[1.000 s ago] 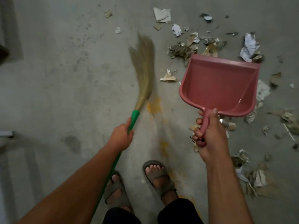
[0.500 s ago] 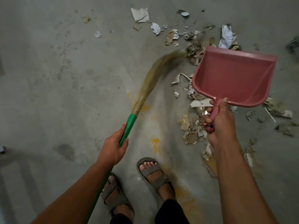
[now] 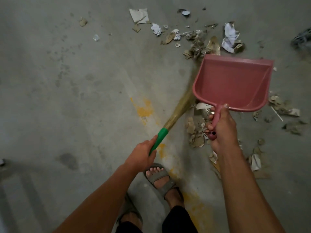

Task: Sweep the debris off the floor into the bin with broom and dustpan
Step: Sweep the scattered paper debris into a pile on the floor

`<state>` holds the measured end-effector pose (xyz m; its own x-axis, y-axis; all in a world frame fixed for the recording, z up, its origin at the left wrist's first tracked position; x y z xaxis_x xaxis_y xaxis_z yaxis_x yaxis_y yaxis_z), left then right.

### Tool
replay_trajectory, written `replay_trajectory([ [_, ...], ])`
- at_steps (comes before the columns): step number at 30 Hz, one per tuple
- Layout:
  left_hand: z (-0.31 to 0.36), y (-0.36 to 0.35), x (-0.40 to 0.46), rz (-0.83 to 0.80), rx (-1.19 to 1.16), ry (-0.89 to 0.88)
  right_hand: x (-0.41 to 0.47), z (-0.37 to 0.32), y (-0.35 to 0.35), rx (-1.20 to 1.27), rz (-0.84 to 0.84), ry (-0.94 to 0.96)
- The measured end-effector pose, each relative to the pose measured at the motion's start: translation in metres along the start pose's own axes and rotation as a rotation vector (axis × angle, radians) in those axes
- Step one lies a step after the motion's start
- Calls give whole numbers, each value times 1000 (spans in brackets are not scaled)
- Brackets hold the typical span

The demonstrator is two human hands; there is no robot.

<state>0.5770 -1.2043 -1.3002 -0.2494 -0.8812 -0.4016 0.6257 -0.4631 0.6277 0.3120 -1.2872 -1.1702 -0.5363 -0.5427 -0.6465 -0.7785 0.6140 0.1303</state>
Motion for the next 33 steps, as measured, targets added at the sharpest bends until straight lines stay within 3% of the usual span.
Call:
replay_trajectory([
  [5, -13, 36, -42, 151, -55, -40, -13, -4, -11, 22, 12, 2],
  [9, -49, 55, -63, 220, -26, 117, -23, -7, -29, 37, 18, 11],
  [13, -78, 41, -62, 47, 73, 295, -29, -2, -46, 29, 11, 14],
  [18, -67, 22, -52, -89, 4, 86, -43, 14, -61, 25, -7, 17],
  [27, -103, 132, -76, 193, -104, -15, -77, 27, -121, -29, -71, 12],
  [33, -184, 250, -95, 429, -81, 209, -105, 24, -202, -59, -196, 0],
])
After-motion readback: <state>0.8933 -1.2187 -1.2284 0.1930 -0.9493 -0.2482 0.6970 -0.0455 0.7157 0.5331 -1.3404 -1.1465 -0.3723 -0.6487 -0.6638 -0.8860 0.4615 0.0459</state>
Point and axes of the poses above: each hand's wrist, its own x-axis towards the middle knuckle, its own y-axis out of the back of the hand, z = x × y, the point moved 7 cm from there along x, towards the middle knuckle, and after that the axes turned 6 degrees about z, right-handed, at the moved point
